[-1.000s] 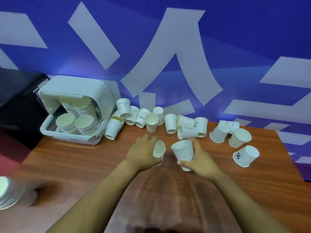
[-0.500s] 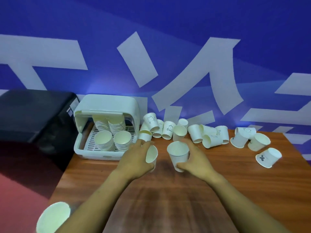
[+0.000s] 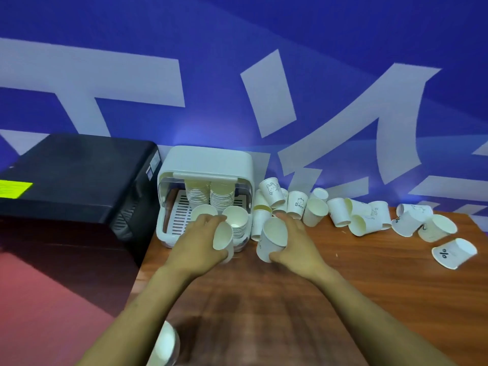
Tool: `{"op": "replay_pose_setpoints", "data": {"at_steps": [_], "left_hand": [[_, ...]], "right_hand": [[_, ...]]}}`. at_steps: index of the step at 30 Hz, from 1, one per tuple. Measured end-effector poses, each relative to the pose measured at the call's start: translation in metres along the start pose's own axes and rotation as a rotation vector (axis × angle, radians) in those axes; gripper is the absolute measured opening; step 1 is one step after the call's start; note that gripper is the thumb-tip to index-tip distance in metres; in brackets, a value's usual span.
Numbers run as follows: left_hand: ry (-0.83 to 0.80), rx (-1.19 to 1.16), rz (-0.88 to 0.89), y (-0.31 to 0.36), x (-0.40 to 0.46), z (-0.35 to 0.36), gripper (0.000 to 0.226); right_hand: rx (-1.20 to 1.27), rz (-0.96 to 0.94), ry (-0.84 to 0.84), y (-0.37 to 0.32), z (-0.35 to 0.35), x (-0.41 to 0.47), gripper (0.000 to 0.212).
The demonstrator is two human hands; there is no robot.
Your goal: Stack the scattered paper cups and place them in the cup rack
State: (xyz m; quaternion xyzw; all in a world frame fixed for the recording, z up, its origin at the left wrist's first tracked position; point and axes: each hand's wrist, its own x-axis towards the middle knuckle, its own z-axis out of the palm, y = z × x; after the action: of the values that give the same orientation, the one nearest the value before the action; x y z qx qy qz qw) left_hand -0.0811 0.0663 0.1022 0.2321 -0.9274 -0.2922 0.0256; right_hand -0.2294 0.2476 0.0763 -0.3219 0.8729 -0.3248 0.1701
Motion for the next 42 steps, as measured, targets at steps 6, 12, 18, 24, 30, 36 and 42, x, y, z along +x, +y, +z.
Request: {"op": "replay_pose_setpoints", "data": {"at_steps": [6,12,18,24,30,36,42], "left_hand": [[0.219,-0.061,-0.042,-0.015,0.015,-0.023,0.072],[0.286,-0.077,-0.042,-0.023,0.035,-0.035,0.067],[0.284,-0.076,-0.036,-0.04,0.054,-0.023,0.064],[0.182,-0.061,-0.06,-0.058,0.078,-0.005,0.066],[0.065,-0.079,-0.044,-0.067,0.094,0.013,0.069],[0.022,-0.05,-0.055,-0.071,0.105,0.022,0.071],[0.011,-0.082,-0.062,-0.08,0.104,0.041,0.076]], "right_hand": [[0.035,-0.036,0.008,-0.018,0.007,0.026,0.088],[0.029,-0.046,0.034,-0.035,0.016,0.051,0.088],[0.033,-0.051,0.04,-0.048,0.036,0.073,0.088],[-0.068,-0.044,0.032,-0.046,0.05,0.088,0.086],[-0.278,-0.031,0.021,-0.036,0.057,0.096,0.084],[-0.36,-0.07,0.033,-0.026,0.06,0.097,0.085],[-0.324,-0.057,-0.018,-0.016,0.067,0.091,0.086]]}}
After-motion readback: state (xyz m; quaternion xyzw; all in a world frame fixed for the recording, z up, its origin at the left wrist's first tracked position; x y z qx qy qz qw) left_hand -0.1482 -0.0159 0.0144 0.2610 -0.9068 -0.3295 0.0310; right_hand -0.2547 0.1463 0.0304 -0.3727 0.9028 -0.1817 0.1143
